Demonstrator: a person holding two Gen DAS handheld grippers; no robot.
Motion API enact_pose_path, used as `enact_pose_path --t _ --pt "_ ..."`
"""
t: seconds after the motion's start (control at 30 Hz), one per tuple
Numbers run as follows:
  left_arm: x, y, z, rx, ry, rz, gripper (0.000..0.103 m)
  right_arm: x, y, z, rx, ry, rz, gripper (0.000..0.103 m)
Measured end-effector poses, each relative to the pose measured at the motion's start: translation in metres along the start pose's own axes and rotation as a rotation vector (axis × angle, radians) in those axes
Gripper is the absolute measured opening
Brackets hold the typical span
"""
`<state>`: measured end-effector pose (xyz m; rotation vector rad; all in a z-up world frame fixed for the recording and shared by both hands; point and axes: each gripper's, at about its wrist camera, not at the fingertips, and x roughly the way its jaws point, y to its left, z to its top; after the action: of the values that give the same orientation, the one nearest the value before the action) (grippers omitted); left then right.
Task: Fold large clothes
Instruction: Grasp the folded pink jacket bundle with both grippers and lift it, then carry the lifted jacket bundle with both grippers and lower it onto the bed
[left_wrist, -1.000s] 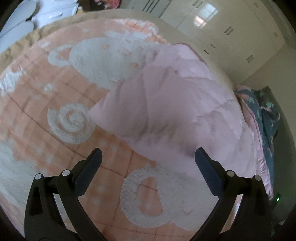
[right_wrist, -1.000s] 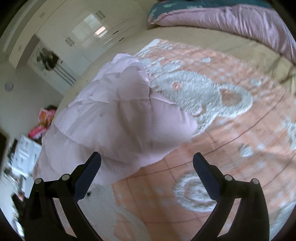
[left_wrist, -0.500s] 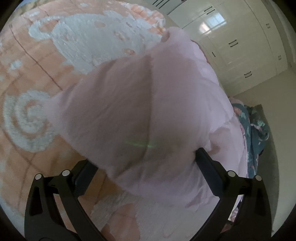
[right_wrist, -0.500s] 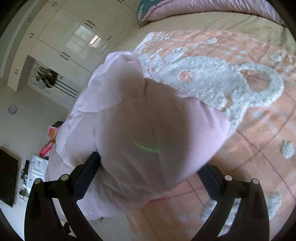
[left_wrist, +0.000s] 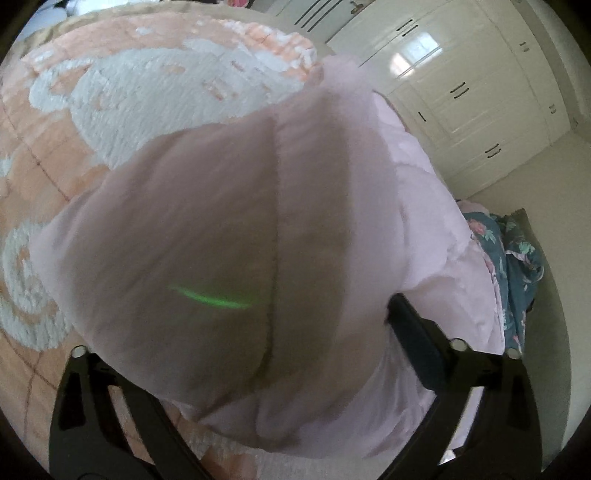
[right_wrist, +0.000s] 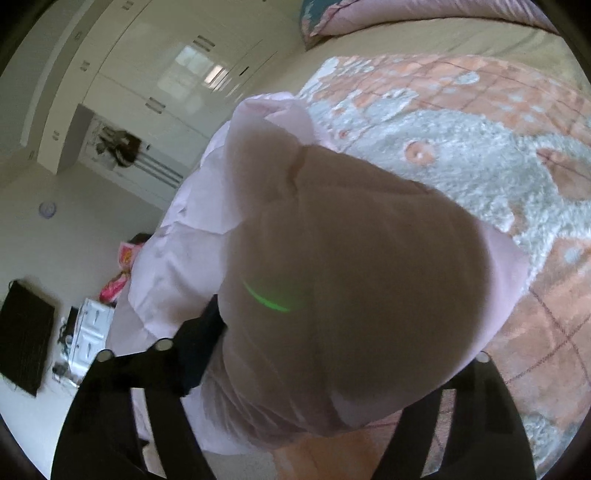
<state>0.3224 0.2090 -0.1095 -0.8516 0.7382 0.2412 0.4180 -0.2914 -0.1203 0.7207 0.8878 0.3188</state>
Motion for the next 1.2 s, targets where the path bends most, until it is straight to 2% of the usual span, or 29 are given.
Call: enact_pose_path --t 0.03,0.1,0.13,0.2,0.3,0.53,0.7,0.93,1.2 --pt "-0.002 -0.004 0.001 0.024 -0.007 0.006 0.076 0.000 0.002 0.001 -0.010 0.005 0.007 0.060" --pt "-0.006 -0.013 0.002 0.069 -0.020 0.015 0.055 -0.004 0.011 0.004 -0.065 0.004 0.017 0.049" --pt "-0.008 -0.018 0.002 0.094 -0.028 0.023 0.050 -0.005 0.018 0.004 -0.096 -0.001 0.012 0.044" --pt "-0.016 -0.029 0.003 0.140 -0.048 0.034 0.035 -0.011 0.035 0.004 -0.183 -0.016 -0.012 0.039" --pt "-0.031 -0.040 0.009 0.167 -0.065 0.020 0.027 -0.020 0.057 0.004 -0.267 -0.031 -0.032 0.034" --pt "-0.083 -0.070 0.018 0.278 -0.119 0.016 0.024 -0.064 0.126 -0.008 -0.537 -0.091 -0.015 0.028" --pt "-0.124 -0.083 0.013 0.334 -0.147 -0.007 0.024 -0.098 0.155 -0.023 -0.632 -0.131 0.003 0.028" --pt "-0.167 -0.086 -0.001 0.404 -0.165 0.006 0.024 -0.128 0.163 -0.043 -0.685 -0.124 0.011 0.028" --pt "-0.198 -0.066 -0.023 0.399 -0.149 0.013 0.024 -0.158 0.166 -0.072 -0.688 -0.113 0.009 0.027"
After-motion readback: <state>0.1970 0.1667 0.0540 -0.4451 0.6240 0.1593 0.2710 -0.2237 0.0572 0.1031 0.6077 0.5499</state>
